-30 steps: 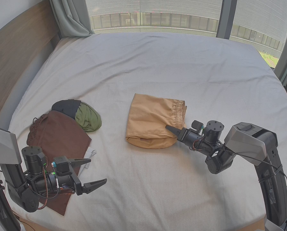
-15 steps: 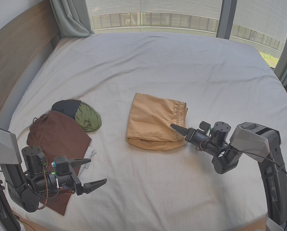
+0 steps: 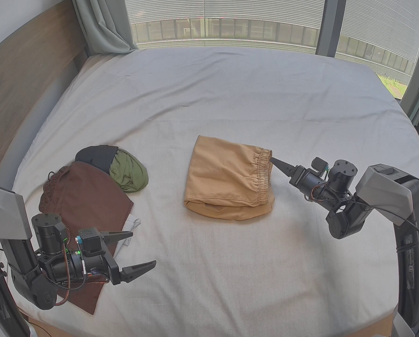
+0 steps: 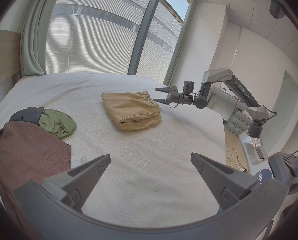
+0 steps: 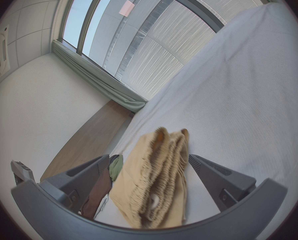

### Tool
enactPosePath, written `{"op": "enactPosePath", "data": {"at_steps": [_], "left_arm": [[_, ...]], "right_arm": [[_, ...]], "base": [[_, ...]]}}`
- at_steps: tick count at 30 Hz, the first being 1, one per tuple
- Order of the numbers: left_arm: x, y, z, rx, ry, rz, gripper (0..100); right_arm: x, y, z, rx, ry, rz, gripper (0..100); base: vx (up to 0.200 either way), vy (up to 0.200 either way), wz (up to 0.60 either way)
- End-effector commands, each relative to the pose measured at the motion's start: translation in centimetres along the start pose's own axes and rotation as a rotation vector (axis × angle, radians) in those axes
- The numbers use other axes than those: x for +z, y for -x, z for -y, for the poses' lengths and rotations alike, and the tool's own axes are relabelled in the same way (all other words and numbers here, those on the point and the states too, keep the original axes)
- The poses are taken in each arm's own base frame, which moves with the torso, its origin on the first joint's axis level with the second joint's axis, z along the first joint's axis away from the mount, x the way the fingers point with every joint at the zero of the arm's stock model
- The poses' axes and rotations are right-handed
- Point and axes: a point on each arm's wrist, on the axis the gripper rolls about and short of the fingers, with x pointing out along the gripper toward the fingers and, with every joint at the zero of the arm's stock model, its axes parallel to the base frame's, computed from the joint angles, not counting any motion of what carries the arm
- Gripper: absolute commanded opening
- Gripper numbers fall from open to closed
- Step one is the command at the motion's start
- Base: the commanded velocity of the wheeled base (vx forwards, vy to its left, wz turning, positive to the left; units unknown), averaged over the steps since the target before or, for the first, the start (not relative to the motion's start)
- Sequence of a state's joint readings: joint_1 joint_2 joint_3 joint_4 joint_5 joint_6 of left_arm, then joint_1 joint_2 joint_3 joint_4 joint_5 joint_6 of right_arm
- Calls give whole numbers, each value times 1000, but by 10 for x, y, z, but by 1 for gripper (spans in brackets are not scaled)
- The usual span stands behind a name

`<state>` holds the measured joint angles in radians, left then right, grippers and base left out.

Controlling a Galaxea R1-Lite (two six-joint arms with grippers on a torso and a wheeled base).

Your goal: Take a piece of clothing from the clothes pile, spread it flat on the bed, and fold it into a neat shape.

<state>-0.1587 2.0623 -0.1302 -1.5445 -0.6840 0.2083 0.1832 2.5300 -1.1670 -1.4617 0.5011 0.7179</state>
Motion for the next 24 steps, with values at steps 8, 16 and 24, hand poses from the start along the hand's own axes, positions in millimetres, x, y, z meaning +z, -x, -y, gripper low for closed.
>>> {"op": "enactPosePath", "data": {"at_steps": [8,16,24], "left_arm": [[1,0,0,0,-3,3,100],[1,0,0,1,-4,4,100],[1,0,-1,3,-4,6,100]], "right_arm": [[21,-8,-49,101,38,28,100],[-3,-23,-70,153,21,-28,100],[-17,-31,-54,134,10,-48,100]], "base": [[0,0,0],[0,0,0],[0,0,0]]}}
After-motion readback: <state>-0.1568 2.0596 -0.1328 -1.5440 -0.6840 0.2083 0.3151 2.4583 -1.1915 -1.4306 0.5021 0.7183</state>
